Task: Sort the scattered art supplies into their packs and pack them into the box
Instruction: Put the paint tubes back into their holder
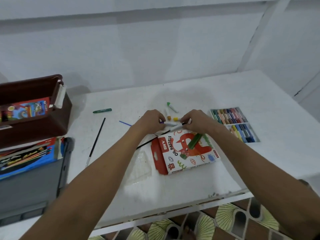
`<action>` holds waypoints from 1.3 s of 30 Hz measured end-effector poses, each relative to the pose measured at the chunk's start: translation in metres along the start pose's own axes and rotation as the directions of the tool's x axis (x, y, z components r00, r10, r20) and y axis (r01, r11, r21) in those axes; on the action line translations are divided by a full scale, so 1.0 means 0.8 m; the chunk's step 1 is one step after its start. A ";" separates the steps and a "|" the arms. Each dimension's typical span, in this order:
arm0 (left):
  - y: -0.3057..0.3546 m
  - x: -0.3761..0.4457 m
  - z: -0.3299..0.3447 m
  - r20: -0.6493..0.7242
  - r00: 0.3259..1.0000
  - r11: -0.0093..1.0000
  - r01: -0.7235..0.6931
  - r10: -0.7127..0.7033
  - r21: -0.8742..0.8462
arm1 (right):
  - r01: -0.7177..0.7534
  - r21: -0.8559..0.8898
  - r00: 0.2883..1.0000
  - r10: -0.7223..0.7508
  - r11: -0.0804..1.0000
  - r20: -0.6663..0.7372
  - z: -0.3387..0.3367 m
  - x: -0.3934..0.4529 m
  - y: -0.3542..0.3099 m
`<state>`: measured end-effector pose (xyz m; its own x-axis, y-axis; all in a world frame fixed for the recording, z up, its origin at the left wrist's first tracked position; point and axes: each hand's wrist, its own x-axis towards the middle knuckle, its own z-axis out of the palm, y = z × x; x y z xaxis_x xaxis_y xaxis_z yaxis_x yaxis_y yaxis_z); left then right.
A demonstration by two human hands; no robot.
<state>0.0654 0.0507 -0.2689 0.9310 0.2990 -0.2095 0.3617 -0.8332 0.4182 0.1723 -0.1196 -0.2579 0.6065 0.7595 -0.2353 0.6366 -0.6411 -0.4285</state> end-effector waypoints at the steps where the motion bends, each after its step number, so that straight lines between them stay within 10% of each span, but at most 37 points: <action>1: 0.000 -0.002 0.000 -0.007 1.000 1.000 0.010 -0.010 -0.017 | 0.001 -0.003 1.000 -0.001 1.000 0.012 0.000 0.002 0.000; 15: -0.030 -0.131 -0.050 -0.273 0.919 0.767 0.048 -0.285 -0.640 | 0.247 0.333 0.964 -0.196 0.910 -0.178 -0.004 -0.047 -0.076; 25: -0.078 -0.236 -0.022 -0.168 0.850 0.750 0.326 -0.499 -0.575 | 0.218 0.382 0.961 -0.265 0.898 0.077 0.085 -0.071 -0.171; 39: -0.081 -0.251 0.011 -0.185 0.854 0.808 0.359 -0.486 -0.466 | 0.173 0.334 0.979 -0.198 0.927 0.041 0.130 -0.072 -0.194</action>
<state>-0.1452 0.0407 -0.2622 0.6282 0.7465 -0.2190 0.6501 -0.3490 0.6749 -0.0111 -0.0519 -0.2689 0.4486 0.8751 -0.1812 0.5361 -0.4258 -0.7290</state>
